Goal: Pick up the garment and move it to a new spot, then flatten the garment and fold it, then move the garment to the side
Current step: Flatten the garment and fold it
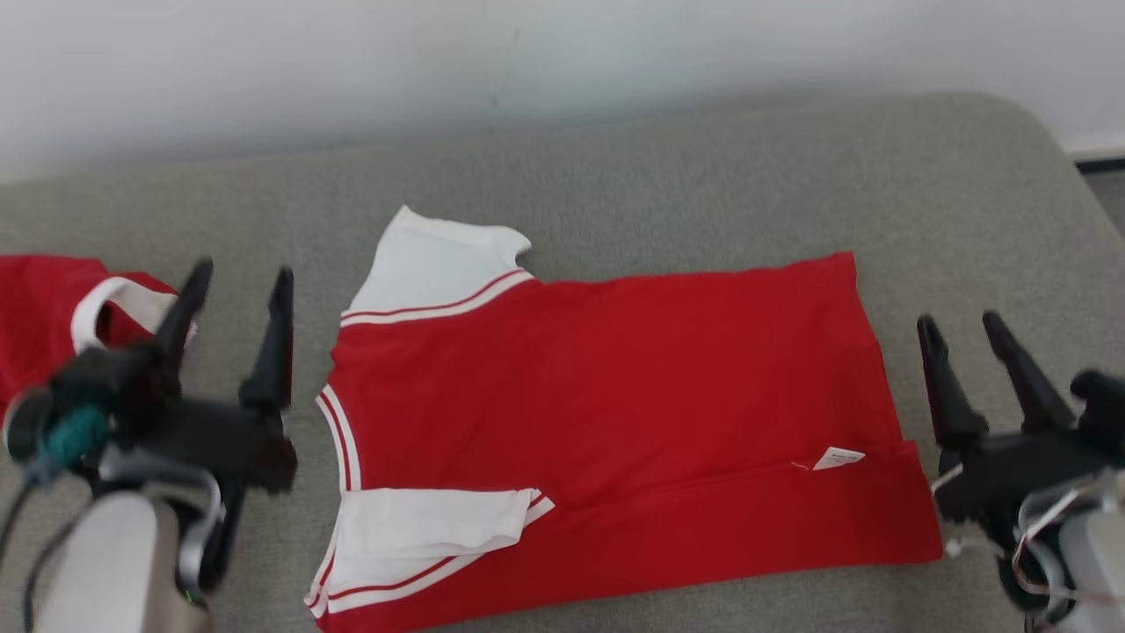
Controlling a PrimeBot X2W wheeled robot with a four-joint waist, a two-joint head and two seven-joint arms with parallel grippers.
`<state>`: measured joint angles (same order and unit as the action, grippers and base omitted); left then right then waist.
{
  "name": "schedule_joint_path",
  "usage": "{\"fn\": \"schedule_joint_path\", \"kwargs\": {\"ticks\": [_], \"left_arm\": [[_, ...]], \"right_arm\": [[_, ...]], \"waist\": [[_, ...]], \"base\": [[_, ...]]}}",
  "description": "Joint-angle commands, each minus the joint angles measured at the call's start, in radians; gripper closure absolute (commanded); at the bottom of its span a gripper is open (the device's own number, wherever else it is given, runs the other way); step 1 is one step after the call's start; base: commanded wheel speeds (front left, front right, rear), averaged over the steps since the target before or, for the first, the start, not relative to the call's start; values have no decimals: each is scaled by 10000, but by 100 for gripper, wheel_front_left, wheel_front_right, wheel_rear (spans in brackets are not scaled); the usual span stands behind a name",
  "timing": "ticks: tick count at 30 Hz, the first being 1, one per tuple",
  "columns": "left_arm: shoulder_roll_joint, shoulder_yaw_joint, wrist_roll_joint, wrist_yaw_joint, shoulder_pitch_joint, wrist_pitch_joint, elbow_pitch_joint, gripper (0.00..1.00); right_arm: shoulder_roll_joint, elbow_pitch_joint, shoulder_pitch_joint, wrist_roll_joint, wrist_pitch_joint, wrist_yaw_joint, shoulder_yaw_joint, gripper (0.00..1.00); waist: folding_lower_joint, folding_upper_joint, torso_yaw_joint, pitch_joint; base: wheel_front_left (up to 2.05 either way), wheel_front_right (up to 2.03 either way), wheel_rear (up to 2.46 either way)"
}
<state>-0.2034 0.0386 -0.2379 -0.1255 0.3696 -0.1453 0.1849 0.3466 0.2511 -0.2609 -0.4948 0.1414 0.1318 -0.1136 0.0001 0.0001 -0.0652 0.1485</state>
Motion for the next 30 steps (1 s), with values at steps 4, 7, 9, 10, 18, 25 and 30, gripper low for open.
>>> {"fn": "schedule_joint_path", "kwargs": {"ticks": [4, 7, 9, 10, 18, 25, 30], "left_arm": [[-784, 690, -438, -30, 1951, 966, 547, 0], [-1130, 1371, -911, -35, 3108, 1734, 1053, 0], [-1289, 1520, -1047, -34, 3556, 1915, 1217, 0], [-1443, 1732, -1157, -31, 3915, 2116, 1437, 0], [-1956, 3615, -2024, -35, 6261, 3414, 3446, 0], [-2223, 4737, -2494, -33, 7417, 3769, 4758, 0], [-2347, 5274, -2742, -33, 7983, 3744, 5433, 0]], "right_arm": [[387, 710, -1572, -304, -772, -25, -449, 0], [527, 1361, -2649, -440, -1335, -25, -797, 0], [554, 1567, -3008, -453, -1472, -25, -925, 0], [570, 1762, -3341, -453, -1568, -25, -1070, 0], [344, 3538, -5553, -898, -2081, -25, -2320, 0], [49, 4663, -6571, -1453, -1903, -25, -3137, 0], [-173, 5264, -7185, -1748, -1650, -25, -3752, 0]], "waist": [[-1, -1, -476, 1698], [-1, -1, -614, 2276], [-1, -1, -652, 2450], [-1, -1, -688, 2589], [-1, -1, -1042, 3355], [-1, -1, -1225, 3635], [-1, -1, -1333, 3848]], "base": [[0, 0, 0], [0, 0, 0], [0, 0, 0], [0, 0, 0], [0, 0, 0], [0, 0, 0], [0, 0, 0]]}}
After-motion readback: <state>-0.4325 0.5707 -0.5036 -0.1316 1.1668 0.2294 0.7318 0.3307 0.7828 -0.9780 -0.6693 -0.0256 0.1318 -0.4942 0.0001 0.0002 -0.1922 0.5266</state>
